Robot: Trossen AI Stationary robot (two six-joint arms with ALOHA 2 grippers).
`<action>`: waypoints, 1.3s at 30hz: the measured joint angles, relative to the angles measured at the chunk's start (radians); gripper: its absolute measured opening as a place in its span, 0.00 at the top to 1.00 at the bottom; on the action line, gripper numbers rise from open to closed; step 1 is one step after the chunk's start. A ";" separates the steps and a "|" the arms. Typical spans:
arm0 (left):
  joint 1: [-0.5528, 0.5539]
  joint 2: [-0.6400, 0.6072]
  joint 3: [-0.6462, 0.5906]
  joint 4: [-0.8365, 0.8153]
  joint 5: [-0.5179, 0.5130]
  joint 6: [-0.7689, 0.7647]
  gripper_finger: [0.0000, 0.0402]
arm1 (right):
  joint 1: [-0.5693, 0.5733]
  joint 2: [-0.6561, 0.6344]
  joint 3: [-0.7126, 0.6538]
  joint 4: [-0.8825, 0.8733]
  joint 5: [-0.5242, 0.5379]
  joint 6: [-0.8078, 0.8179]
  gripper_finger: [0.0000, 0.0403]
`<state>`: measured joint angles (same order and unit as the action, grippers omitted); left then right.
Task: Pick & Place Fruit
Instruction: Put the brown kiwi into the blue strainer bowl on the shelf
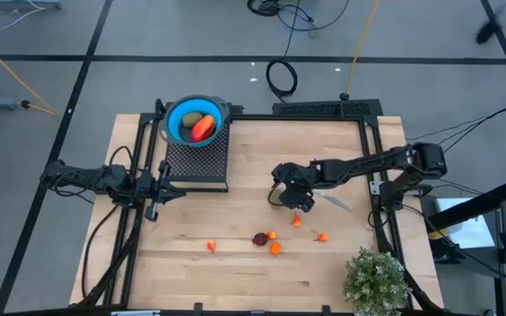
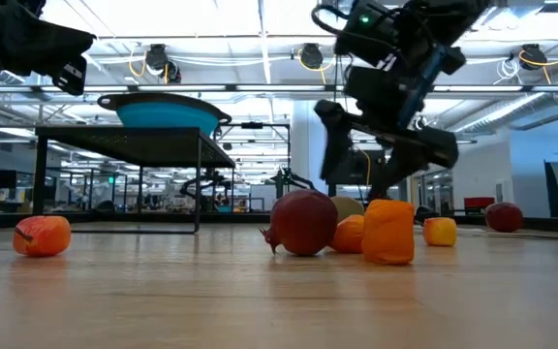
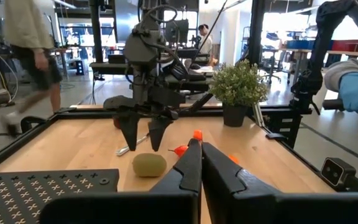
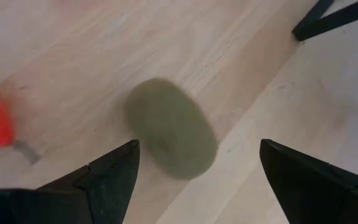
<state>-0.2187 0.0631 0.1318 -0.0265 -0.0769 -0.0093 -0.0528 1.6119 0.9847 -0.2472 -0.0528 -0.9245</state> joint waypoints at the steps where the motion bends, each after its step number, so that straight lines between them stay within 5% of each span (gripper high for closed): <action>1: 0.000 0.000 0.000 0.000 0.000 0.000 0.97 | 0.000 0.021 0.020 -0.012 0.001 -0.015 0.19; 13: 0.000 0.000 0.000 -0.009 0.000 -0.003 0.98 | 0.002 0.170 0.132 -0.116 0.026 -0.050 0.19; 39: 0.000 0.000 0.000 -0.009 0.000 -0.001 0.95 | 0.022 0.171 0.133 -0.095 -0.052 0.153 0.22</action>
<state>-0.2184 0.0631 0.1318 -0.0353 -0.0769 -0.0099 -0.0307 1.7828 1.1175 -0.3420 -0.1052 -0.7715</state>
